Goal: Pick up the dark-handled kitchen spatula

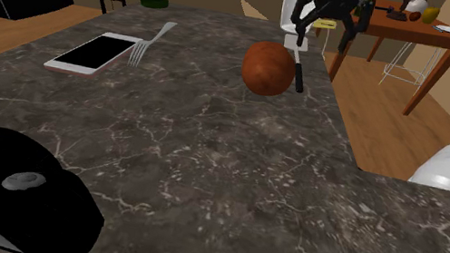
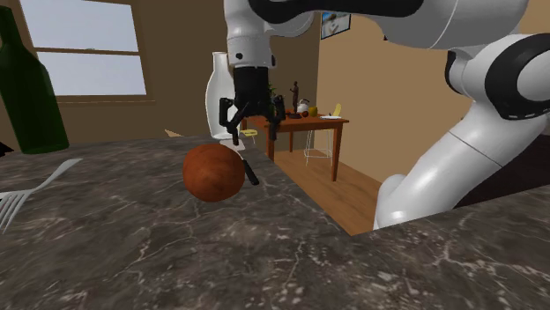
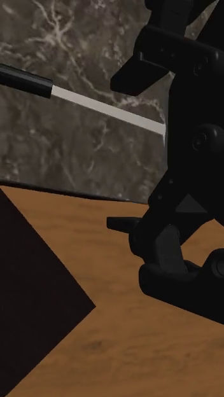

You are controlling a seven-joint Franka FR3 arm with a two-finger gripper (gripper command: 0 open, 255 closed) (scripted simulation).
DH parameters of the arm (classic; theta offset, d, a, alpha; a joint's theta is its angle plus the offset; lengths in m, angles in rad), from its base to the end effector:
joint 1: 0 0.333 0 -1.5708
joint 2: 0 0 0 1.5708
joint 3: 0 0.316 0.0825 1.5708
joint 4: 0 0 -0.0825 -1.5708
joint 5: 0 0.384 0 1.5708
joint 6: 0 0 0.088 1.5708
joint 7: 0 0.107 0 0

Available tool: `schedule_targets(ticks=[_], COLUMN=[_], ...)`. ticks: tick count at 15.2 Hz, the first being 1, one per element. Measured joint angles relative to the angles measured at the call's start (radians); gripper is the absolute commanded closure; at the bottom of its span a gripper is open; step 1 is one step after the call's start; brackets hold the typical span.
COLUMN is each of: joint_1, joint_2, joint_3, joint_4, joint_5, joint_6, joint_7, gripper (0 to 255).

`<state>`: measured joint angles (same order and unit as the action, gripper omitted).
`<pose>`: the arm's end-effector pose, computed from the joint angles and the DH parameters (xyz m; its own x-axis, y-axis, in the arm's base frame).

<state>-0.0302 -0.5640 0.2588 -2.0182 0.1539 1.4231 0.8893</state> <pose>0.3437 0.1296 0.6515 0.7743 -0.6314 -0.0421 -0.6308 -0.7755 0.0267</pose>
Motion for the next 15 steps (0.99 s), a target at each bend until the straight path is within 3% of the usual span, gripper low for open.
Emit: schedule_targets(ticks=[4,11,12,15], joint_1=[-0.02,-0.018,-0.018,-0.018], joint_2=[0.082,0.06,0.057,0.055], joint_3=[0.057,0.066,0.066,0.066], joint_4=[0.111,0.011,0.004,-0.002], joint_5=[0.046,0.058,0.059,0.06], joint_6=[-0.011,0.069,0.074,0.078], joint_7=[0.163,0.168,0.168,0.167], gripper=[0,0,255,255])
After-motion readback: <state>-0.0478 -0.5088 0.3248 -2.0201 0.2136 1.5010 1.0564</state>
